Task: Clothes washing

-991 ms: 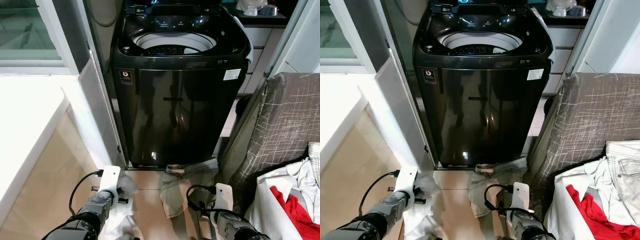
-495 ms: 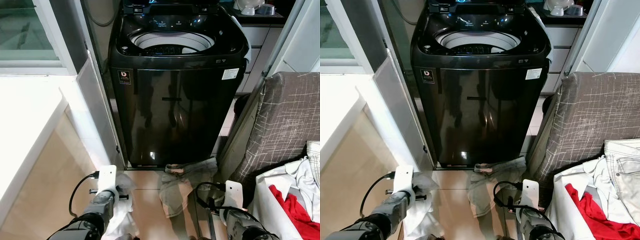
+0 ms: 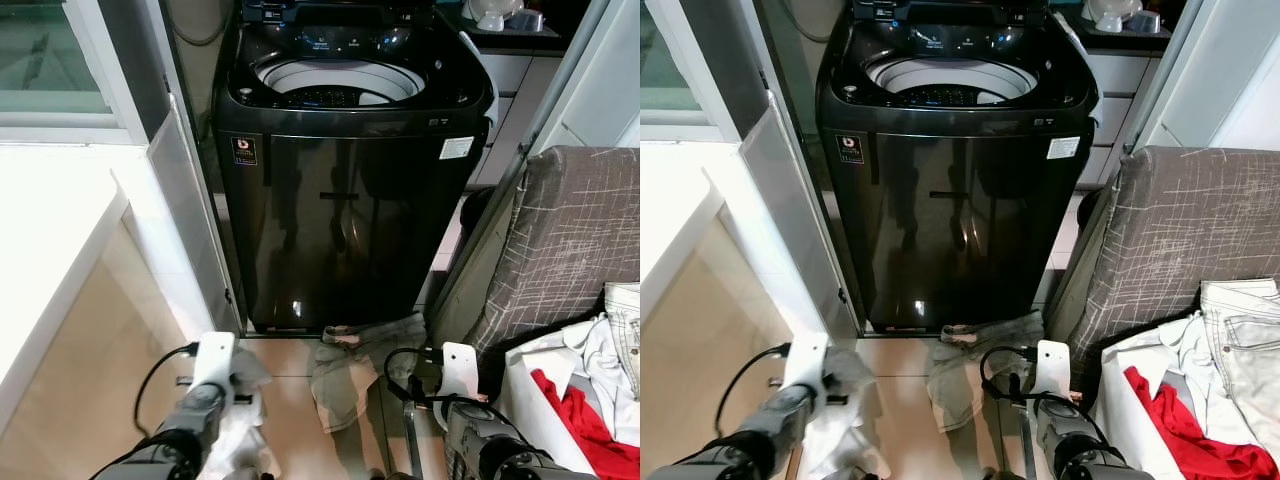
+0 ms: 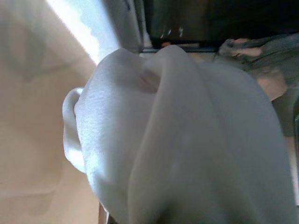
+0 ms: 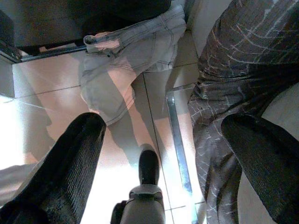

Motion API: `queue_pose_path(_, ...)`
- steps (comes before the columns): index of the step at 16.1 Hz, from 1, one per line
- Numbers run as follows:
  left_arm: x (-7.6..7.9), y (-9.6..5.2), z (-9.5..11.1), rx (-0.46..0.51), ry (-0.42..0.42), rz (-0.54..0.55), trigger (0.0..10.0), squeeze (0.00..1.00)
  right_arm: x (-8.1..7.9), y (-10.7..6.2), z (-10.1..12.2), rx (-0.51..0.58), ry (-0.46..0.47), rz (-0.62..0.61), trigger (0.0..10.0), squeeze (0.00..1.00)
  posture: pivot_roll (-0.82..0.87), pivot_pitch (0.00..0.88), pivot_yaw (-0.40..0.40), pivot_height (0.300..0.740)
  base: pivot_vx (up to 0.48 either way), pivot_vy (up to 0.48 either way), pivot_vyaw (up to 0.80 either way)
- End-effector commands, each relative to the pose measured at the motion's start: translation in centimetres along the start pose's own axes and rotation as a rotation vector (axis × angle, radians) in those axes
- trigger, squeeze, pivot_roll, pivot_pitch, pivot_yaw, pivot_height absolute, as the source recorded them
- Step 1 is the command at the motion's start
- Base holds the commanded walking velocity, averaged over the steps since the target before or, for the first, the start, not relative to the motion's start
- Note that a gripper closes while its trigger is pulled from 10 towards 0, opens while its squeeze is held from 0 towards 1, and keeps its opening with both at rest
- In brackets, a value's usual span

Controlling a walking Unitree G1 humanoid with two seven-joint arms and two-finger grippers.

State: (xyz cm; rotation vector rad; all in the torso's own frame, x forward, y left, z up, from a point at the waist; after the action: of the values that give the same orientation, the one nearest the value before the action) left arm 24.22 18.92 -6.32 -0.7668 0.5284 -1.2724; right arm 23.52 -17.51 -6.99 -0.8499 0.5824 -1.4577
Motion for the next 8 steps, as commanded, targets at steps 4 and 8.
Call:
queue_pose_path(4, -0.8, -0.2, -0.8, -0.003, 0.021, 0.015, 10.0, 0.0, 0.9, 0.1, 0.9, 0.026, 0.027, -0.038, 10.0, 0.0, -0.08, 0.0, 0.038, 0.731, 0.0, 0.0, 0.0)
queue_pose_path(8, -0.9, -0.1, -0.1, 0.008, 0.033, 0.008, 10.0, 0.0, 0.6, 0.1, 2.1, 0.057, 0.065, -0.036, 10.0, 0.0, -0.08, 0.0, 0.053, 0.731, 0.0, 0.0, 0.0)
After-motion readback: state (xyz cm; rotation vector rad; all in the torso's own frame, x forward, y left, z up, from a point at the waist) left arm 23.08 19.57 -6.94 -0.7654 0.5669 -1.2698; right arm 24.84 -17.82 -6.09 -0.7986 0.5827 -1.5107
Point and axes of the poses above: a point about 5 cm out from each wrist's last joint towards the gripper, its own y axis pointing out of the wrist towards the gripper, its own z axis along the axis of the wrist's last joint, x = y × z, the point moved 1 cm from there along y, pointing out of the wrist towards the gripper, and after that the axes turned 14 degrees about -y, right-handed, at the moved point
